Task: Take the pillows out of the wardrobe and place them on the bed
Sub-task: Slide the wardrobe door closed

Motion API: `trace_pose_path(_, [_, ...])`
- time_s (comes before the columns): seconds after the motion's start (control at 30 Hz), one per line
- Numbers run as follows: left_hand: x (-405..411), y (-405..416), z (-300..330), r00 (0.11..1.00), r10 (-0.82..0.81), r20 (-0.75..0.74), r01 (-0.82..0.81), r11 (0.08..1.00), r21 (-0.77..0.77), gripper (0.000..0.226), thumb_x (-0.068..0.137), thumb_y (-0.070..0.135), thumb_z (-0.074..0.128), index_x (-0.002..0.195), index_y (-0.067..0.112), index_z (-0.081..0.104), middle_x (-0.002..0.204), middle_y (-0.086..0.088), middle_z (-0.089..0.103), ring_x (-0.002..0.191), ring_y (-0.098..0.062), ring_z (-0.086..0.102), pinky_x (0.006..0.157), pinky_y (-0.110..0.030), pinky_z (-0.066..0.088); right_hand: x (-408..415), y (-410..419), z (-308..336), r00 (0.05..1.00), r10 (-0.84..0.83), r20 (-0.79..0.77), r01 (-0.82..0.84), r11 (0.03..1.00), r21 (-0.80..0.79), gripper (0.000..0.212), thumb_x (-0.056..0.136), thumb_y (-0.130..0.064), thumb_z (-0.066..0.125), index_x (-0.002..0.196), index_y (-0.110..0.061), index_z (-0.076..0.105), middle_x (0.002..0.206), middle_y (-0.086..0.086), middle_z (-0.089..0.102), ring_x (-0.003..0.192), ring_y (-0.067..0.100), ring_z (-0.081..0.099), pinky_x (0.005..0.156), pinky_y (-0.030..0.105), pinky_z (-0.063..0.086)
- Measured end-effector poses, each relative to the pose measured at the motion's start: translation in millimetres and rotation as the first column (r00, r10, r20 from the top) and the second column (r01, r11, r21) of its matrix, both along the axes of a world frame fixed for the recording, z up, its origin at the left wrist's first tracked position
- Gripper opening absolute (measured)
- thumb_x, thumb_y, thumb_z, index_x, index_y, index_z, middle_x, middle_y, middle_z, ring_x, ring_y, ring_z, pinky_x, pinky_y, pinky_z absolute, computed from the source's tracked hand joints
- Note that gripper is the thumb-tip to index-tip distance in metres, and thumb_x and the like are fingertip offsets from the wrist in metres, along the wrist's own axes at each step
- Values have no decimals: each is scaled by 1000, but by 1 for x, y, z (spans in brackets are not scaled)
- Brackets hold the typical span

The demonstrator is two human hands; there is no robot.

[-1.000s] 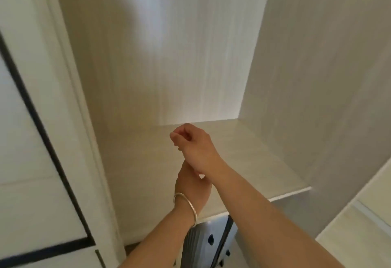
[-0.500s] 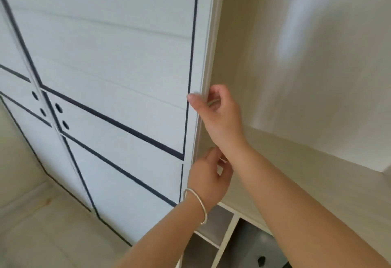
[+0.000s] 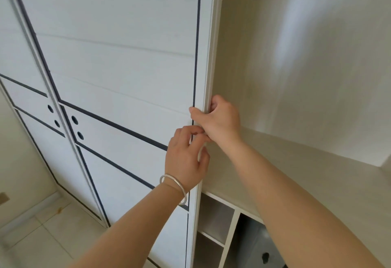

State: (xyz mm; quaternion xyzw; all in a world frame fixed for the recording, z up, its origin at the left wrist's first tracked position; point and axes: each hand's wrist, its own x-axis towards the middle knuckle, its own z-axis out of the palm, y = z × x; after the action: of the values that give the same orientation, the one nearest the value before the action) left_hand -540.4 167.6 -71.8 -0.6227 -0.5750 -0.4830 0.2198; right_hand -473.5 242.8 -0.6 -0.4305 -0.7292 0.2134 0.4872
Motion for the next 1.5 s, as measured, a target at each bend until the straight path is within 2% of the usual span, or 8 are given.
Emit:
trace_pose_path(0.37, [40, 5, 0, 988, -67, -136, 71, 997, 27, 44, 67, 10, 58, 110, 13, 51, 116, -13, 60, 108, -27, 48, 91, -40, 42, 87, -13, -9, 985, -171, 39, 162, 973, 164, 38, 65, -45, 66, 66, -12, 47, 58, 7, 57, 51, 22, 47, 44, 27, 35])
trace_pose_path(0.53, [84, 14, 2, 967, -134, -217, 158, 983, 94, 61, 67, 7, 62, 126, 9, 46, 134, -5, 46, 127, -23, 39, 112, -47, 26, 141, -22, -11, 975, -223, 6, 218, 956, 195, 40, 64, -48, 67, 71, -11, 54, 59, 5, 59, 52, 23, 51, 48, 34, 42])
trace_pose_path(0.73, [148, 22, -12, 928, -181, -326, 241, 958, 154, 63, 74, 10, 61, 133, 9, 40, 143, -3, 34, 138, -18, 24, 115, -53, 16, 209, -35, -21, 964, -259, -66, 267, 942, 205, 23, 70, -43, 66, 80, -24, 59, 60, -16, 57, 55, -6, 53, 48, 7, 38])
trace_pose_path(0.9, [202, 26, -15, 891, -296, -345, 346, 933, 93, 65, 81, 16, 49, 142, 12, 26, 148, -5, 26, 145, -16, 9, 116, -53, 9, 259, -47, -30, 923, -377, -80, 385, 893, 233, 29, 77, -51, 55, 90, -26, 56, 76, -14, 59, 66, 1, 57, 55, 11, 43])
trace_pose_path(1.03, [240, 25, -17, 856, -346, -385, 397, 916, 60, 69, 80, 20, 50, 143, 13, 23, 150, -3, 24, 145, -14, 2, 117, -49, 3, 293, -62, -34, 851, -513, -109, 523, 810, 268, 16, 80, -46, 52, 88, -33, 49, 75, -18, 48, 67, -6, 51, 58, 6, 38])
trace_pose_path(1.2, [286, 21, -16, 815, -411, -409, 453, 892, 5, 77, 76, 23, 51, 144, 14, 17, 151, 0, 20, 145, -14, -6, 116, -46, -4, 328, -77, -36, 739, -668, -86, 660, 692, 292, 10, 87, -34, 48, 83, -26, 43, 71, -18, 39, 59, 0, 43, 56, 12, 30])
trace_pose_path(1.33, [318, 20, -14, 785, -437, -440, 473, 880, -29, 76, 75, 26, 42, 145, 13, 15, 152, 2, 17, 145, -15, -12, 115, -46, -7, 354, -82, -37, 602, -797, -46, 751, 547, 370, 36, 89, -38, 35, 93, -8, 55, 80, -8, 41, 70, 10, 40, 61, 18, 32])
trace_pose_path(1.5, [351, 16, -13, 759, -443, -477, 471, 880, -69, 78, 77, 31, 37, 148, 14, 10, 154, 2, 12, 144, -19, -15, 115, -46, -13, 381, -88, -36, 364, -931, 14, 830, 332, 448, 50, 89, -37, 34, 116, -1, 56, 111, 16, 58, 99, 22, 40, 84, 33, 32])
